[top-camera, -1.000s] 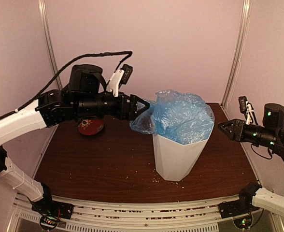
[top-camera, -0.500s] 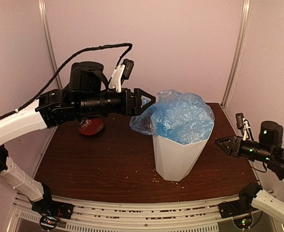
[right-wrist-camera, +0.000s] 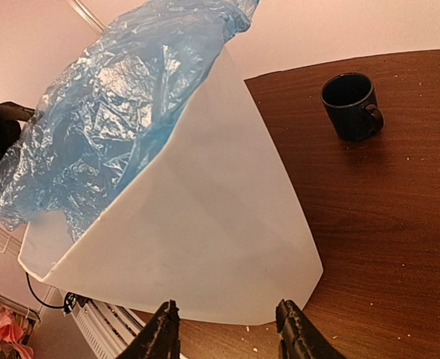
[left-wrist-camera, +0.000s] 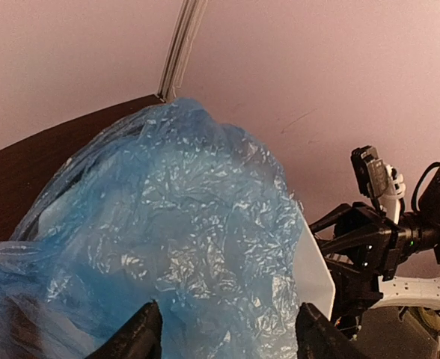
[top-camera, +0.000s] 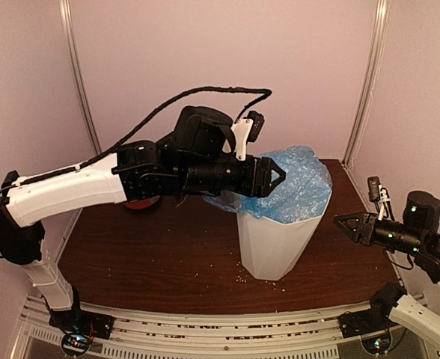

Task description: Put the trash bags into the trash bin

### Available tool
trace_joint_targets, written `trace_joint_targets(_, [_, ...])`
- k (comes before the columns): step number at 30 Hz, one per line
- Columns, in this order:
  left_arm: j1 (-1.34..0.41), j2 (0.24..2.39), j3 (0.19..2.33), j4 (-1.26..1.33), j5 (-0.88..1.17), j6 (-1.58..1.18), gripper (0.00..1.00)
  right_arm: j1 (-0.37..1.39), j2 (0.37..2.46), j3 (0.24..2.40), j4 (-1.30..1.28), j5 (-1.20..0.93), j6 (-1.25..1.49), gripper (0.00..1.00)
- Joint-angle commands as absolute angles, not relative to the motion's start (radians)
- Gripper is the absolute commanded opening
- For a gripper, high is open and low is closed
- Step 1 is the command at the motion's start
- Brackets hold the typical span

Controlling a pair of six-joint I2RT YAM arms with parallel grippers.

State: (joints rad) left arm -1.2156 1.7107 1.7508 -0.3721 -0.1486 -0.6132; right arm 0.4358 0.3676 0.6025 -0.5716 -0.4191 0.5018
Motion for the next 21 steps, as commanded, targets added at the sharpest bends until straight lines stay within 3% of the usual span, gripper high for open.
trace_joint_targets(1, [-1.261, 1.667, 1.816, -0.378, -0.273, -0.535, 0.63, 0.431, 0.355, 0.611, -0.561, -0.438, 0.495, 0.46])
trace_joint_targets(6, [-1.314, 1.565, 1.755, -0.313, -0.336, -0.455, 0.6, 0.431, 0.366, 0.61, -0.55, -0.442, 0.489, 0.46])
trace_joint_targets(10, [-1.315, 1.497, 1.673, -0.324, -0.492, -0.507, 0.67, 0.431, 0.374, 0.609, -0.547, -0.44, 0.49, 0.46])
trace_joint_targets(14, [-1.301, 1.541, 1.72, -0.432, -0.518, -0.561, 0.75, 0.431, 0.378, 0.608, -0.542, -0.437, 0.491, 0.46])
trace_joint_targets(21, [-1.279, 1.624, 1.763, -0.5, -0.467, -0.638, 0.75, 0.431, 0.38, 0.609, -0.548, -0.435, 0.492, 0.46])
